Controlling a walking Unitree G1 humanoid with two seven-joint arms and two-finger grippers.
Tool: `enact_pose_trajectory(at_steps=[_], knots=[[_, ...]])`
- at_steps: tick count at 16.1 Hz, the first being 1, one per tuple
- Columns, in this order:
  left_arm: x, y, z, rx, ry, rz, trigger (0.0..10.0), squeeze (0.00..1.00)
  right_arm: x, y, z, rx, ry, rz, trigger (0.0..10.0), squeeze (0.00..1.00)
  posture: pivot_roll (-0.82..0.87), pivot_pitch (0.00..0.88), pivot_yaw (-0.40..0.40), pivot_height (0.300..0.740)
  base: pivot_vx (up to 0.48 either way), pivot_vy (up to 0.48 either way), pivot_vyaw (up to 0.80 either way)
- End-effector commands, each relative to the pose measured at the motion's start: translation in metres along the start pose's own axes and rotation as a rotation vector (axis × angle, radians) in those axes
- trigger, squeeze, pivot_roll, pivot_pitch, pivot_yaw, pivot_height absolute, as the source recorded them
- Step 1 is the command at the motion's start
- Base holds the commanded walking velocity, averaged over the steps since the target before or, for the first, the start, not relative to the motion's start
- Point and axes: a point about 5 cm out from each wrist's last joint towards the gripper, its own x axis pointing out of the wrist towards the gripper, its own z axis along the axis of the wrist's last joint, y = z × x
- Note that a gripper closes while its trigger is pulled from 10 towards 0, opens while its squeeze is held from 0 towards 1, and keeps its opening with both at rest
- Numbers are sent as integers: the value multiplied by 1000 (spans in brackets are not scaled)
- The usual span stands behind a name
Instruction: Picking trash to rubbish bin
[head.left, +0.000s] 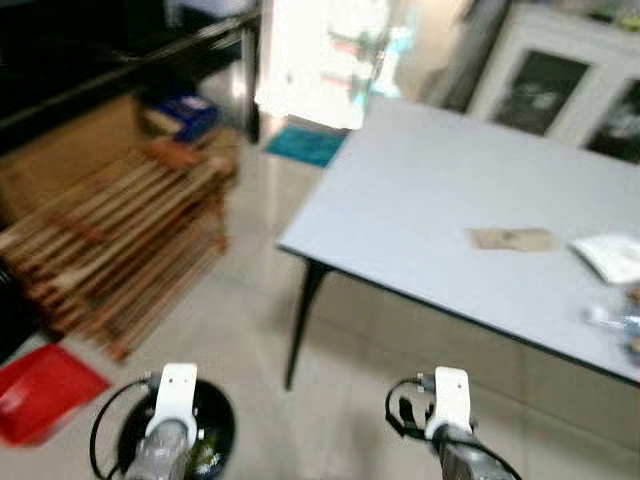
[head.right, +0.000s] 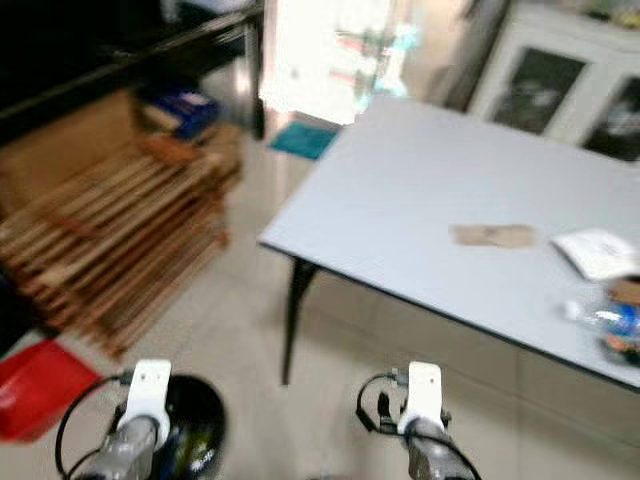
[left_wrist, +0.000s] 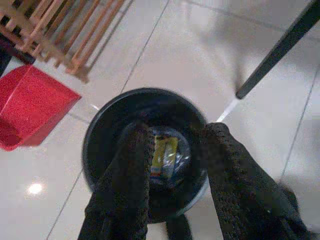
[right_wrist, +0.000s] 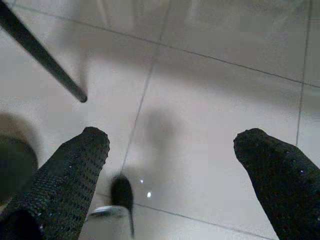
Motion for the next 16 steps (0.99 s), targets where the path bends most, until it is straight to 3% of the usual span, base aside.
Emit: enact_pose_trajectory(at_steps=[1,3,16], knots=[[0,-5,0,-4,5,-1,10000,0,0,-5,0,-9,5,-11,10000,0,-15,27,-67,740,0,-412,-800],[0,-5,0,-7,5,-2,10000,0,0,-5,0,-9,6,-10,10000,0,-14,32,-69,740,0,-351,-800],[0,-6,0,-27,3,4,10000,0,0,-4,2,-14,7,-4,10000,0,-12,50,-75,740,0,0,-781]])
